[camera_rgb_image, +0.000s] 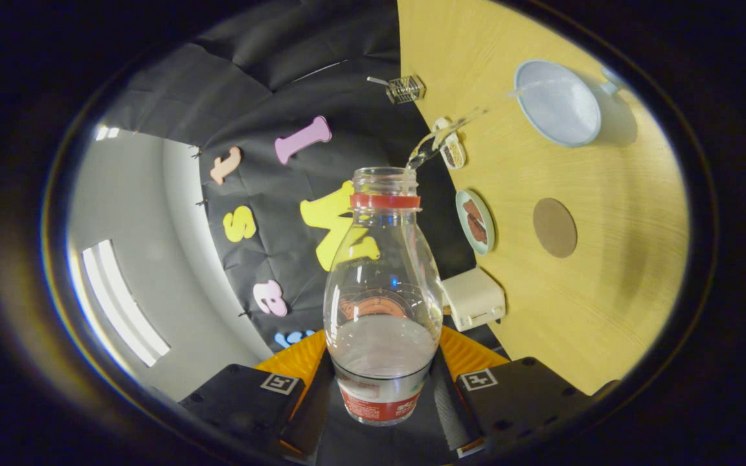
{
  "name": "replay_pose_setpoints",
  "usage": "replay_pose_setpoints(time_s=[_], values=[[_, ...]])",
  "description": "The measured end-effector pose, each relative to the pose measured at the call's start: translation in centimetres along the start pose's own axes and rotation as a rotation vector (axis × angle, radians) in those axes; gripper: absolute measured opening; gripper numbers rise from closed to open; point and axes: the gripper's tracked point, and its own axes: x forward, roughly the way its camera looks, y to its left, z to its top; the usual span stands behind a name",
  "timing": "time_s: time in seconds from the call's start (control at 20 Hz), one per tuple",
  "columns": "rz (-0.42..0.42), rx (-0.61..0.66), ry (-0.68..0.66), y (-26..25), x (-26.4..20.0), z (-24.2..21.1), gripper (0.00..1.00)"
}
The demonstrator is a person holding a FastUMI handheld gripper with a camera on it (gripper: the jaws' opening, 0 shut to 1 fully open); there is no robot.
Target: Take the bottle from table, then pour the juice into the cup, finally place the bottle on the coaster
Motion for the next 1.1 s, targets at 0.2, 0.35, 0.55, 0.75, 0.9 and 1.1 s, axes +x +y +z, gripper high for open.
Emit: replay_pose_setpoints(time_s=[0.2, 0.35, 0.55, 0.75, 0.9, 1.1], values=[[0.007, 0.050, -0.009, 0.2, -0.1, 0.6, 0.75], [0.009, 0.065, -0.010, 0.3, -0.1, 0.9, 0.75], [0.028, 0.097, -0.015, 1.0, 0.0, 1.3, 0.75], [0.058, 0.149, -0.022, 2.4, -0.2, 1.8, 0.75], [0.078, 0.191, -0.028, 3.0, -0.3, 2.0, 0.75], [0.100, 0.267, -0.041, 4.4, 0.0, 2.7, 0.75]])
